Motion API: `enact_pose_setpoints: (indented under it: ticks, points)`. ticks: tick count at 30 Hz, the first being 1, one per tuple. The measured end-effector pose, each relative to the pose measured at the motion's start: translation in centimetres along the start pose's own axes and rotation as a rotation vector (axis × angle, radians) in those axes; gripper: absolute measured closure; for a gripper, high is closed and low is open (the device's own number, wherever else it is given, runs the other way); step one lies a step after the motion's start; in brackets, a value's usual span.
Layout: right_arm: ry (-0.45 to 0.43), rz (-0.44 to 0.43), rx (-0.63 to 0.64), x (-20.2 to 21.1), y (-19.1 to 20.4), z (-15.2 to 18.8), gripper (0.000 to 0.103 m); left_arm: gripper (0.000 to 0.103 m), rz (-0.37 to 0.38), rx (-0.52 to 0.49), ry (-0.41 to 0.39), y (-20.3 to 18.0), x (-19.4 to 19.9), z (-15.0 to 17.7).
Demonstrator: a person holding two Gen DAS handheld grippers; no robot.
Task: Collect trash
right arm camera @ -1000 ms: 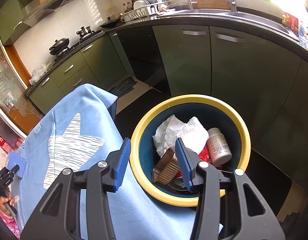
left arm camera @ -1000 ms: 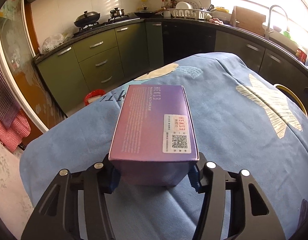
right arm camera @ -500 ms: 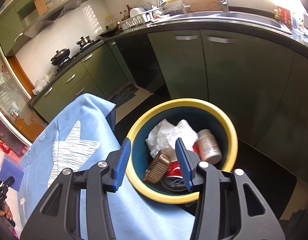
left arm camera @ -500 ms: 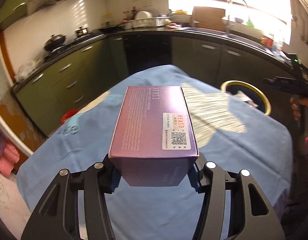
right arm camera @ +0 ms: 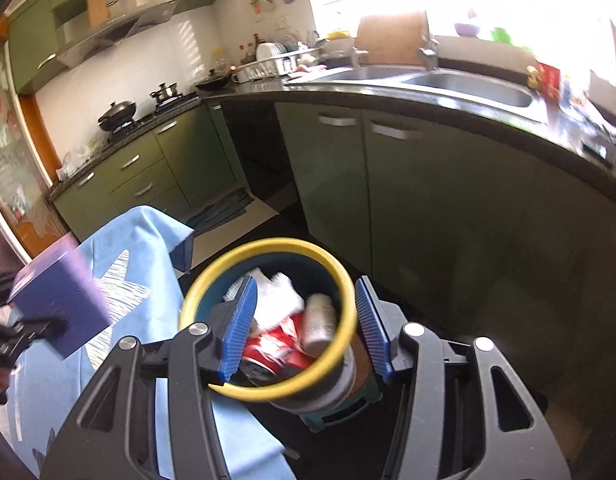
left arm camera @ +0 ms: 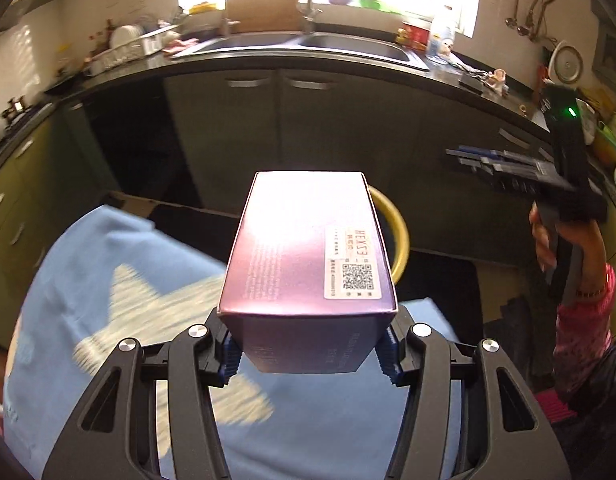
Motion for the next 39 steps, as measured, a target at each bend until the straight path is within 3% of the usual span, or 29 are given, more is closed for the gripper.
enact_pose_setpoints:
  ticks: [6, 13, 15, 18, 23, 28, 34, 39]
  points:
    - [0.02, -0.003, -0.037, 1.2, -3.0, 2.1, 0.054, 0.049, 0.041, -0.008, 0.064, -3.2, -8.6, -5.1]
    - [0.025, -0.025, -0.074, 1.1, -4.0, 2.8, 0.054, 0.048, -0.003, 0.032, 0.175, -3.0, -17.1, -5.6]
    - [0.027, -0.034, -0.078, 0.9, -3.8, 2.8, 0.054, 0.033, -0.023, 0.039, 0.212, -2.7, -18.5, -5.2]
    - [0.034, -0.049, -0.074, 0.7, -3.3, 3.0, 0.054, 0.025, -0.032, 0.032, 0.2, -2.9, -18.5, -5.5]
    - [0.045, -0.07, -0.064, 0.7, -2.3, 3.3, 0.054, 0.02, -0.032, 0.025, 0.153, -2.6, -13.8, -5.1]
    - [0.06, -0.115, -0.035, 0.7, 0.1, 3.8, 0.051, 0.01, -0.061, 0.086, 0.03, -0.9, -5.2, -3.0]
    - [0.087, -0.211, 0.065, 1.6, 5.5, 5.2, 0.043, 0.005, -0.23, 0.214, -0.089, 3.1, 5.4, 2.7]
    - [0.068, -0.278, 0.158, 3.3, 10.0, 5.6, 0.026, 0.005, -0.426, 0.325, -0.176, 5.5, 14.1, 10.2]
Point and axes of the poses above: each gripper's, at about its wrist camera, not at the fingertips, and x roughly against the way its jaws point, y to its left, z to its underside, the point moved 10 cm from there along -x, roughly the way its jaws point, and after that the axes turned 3 degrees about -y, right-handed, at the moved point
